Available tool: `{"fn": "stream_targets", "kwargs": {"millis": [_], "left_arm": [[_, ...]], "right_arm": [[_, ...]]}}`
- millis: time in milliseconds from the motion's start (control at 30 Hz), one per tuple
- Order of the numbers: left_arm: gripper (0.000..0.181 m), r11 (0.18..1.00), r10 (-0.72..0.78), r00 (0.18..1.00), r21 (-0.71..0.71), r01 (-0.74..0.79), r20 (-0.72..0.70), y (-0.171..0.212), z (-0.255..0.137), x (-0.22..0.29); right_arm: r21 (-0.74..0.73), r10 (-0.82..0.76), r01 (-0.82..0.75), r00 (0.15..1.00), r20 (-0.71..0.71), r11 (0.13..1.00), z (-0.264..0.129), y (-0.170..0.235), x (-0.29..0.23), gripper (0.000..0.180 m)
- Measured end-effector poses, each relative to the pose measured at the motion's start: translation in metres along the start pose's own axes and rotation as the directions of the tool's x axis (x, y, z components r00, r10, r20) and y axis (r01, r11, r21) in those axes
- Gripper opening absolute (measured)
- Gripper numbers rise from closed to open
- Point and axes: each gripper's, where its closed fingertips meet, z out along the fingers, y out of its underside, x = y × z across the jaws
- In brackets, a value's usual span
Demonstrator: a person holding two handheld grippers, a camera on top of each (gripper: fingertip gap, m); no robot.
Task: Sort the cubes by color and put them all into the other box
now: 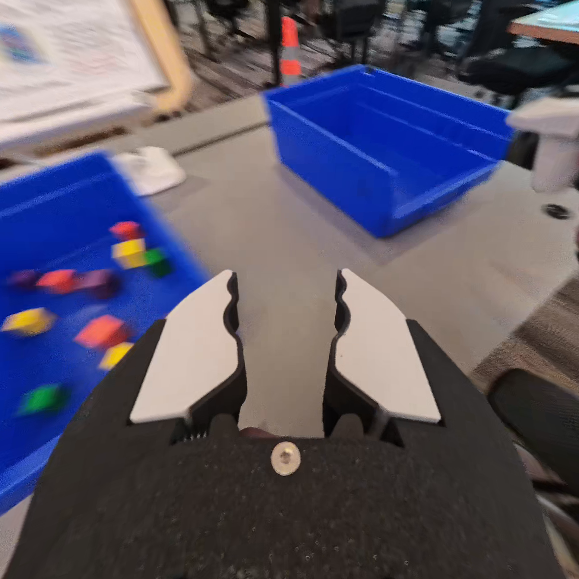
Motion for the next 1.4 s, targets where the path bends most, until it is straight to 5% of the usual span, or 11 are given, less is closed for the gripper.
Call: {"fn": "stream_targets", "kwargs": {"millis": [133, 300, 467, 667, 967, 1400], "left_arm": [[0.056, 0.997, -0.049, 0.937, 0.073, 0.025, 0.346, 0.016, -0.092, -0.135], [0.063, 0.97, -0.23, 0.844, 0.044, 0.24, 0.485, 0.078, -0.111, -0.234], [0.058, 0.943, -0.304, 0.849, 0.008, 0.334, 0.431, 0.1, -0.075, -0.245], [0.004, 0.947, -0.263, 0.85, -0.049, 0.319, 0.457, 0.099, -0.056, -0.251], [0.003, 0.958, -0.234, 0.843, -0.033, 0.285, 0.485, 0.103, -0.084, -0.259], [0.004, 0.962, -0.186, 0.828, -0.072, 0.262, 0.529, 0.13, -0.178, -0.437]], "right_arm": [[-0.029, 0.071, -0.064, 0.927, 0.369, 0.997, -0.02, 0.032, -0.187, 0.042], [-0.067, 0.059, -0.034, 0.902, 0.427, 0.997, 0.001, 0.06, -0.318, 0.043], [-0.095, 0.063, -0.033, 0.938, 0.34, 0.995, 0.036, 0.06, -0.341, 0.041], [-0.19, 0.065, -0.019, 0.968, 0.243, 0.982, 0.06, 0.075, -0.339, 0.01], [-0.182, 0.103, -0.067, 0.975, 0.199, 0.981, 0.046, 0.075, -0.353, 0.003], [-0.13, 0.094, -0.057, 0.947, 0.306, 0.99, 0.049, 0.054, -0.555, 0.005]]}}
